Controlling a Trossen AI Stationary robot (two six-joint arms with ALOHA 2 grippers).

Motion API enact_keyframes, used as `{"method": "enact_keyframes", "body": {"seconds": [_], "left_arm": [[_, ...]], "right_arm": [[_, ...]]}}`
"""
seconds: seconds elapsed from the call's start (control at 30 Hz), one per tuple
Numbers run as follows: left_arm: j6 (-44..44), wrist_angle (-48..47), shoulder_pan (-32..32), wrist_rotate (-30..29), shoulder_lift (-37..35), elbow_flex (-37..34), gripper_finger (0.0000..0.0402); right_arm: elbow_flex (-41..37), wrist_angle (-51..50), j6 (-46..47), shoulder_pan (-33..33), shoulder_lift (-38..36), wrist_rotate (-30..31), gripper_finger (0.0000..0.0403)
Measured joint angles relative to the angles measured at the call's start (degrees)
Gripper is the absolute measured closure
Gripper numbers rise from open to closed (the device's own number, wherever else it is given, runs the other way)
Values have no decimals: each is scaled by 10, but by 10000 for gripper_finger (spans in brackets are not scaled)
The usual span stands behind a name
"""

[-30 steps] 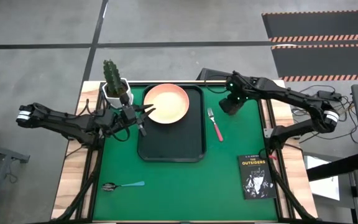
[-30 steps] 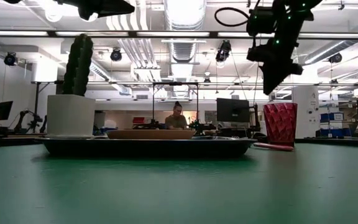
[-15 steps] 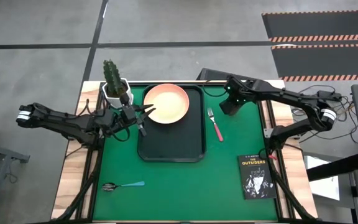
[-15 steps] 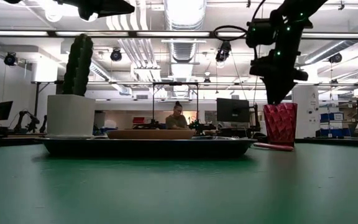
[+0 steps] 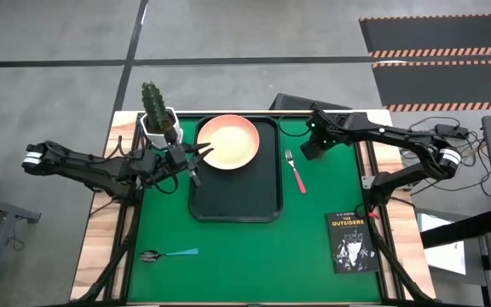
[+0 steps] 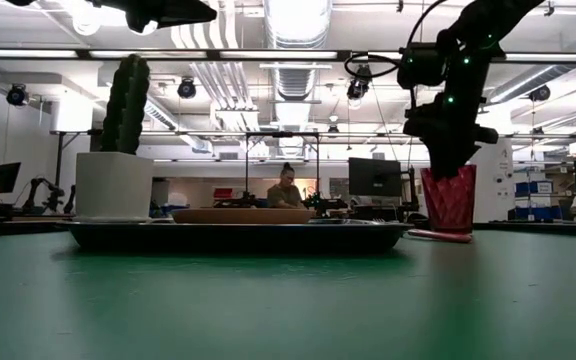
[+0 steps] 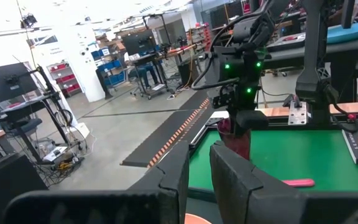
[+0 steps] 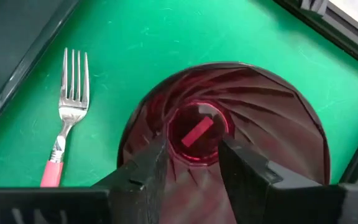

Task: Pick and place plate/cup/fork/spoon on tray
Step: Put the red cup to the bottom right of the light orange plate on the black serving tray

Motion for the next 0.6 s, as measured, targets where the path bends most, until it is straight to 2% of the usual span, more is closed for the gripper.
{"method": "enact_keyframes", "body": {"seconds": [0.47,0.6], "left_arm": [[0,0,0,0,0,0,355],[0,0,0,0,0,0,355]], "right_arm": [[0,-3,-2,0,0,-5,386],[1,-7,-6,0,-3,-5,394]]}}
